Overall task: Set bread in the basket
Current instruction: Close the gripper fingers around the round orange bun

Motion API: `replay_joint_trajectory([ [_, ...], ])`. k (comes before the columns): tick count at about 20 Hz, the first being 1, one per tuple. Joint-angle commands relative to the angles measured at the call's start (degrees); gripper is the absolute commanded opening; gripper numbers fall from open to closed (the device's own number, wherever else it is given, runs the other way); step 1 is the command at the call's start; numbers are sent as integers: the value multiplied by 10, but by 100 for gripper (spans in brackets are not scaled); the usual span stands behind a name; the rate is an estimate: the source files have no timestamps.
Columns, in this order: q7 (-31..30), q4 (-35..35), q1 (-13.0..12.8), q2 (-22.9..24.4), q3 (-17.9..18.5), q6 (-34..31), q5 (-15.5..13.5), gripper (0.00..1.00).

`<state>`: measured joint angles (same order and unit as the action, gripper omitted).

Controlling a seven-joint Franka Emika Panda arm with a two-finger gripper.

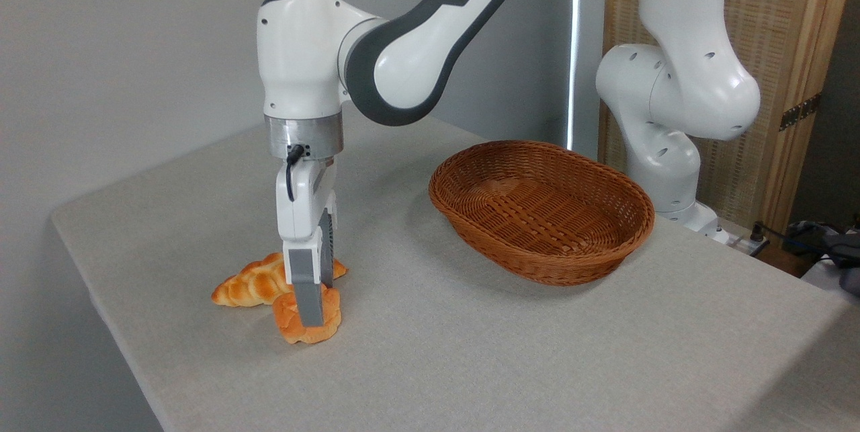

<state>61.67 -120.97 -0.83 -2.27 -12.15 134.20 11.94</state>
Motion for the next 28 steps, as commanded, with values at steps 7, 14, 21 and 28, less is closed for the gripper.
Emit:
replay_joint_trajectory([
  [7,6,-7,0,-8,6,20,10,74],
  [14,6,-7,0,-8,6,29,9,54],
  [21,6,-7,0,-8,6,29,9,51],
  [28,5,-7,0,-8,6,28,8,45],
])
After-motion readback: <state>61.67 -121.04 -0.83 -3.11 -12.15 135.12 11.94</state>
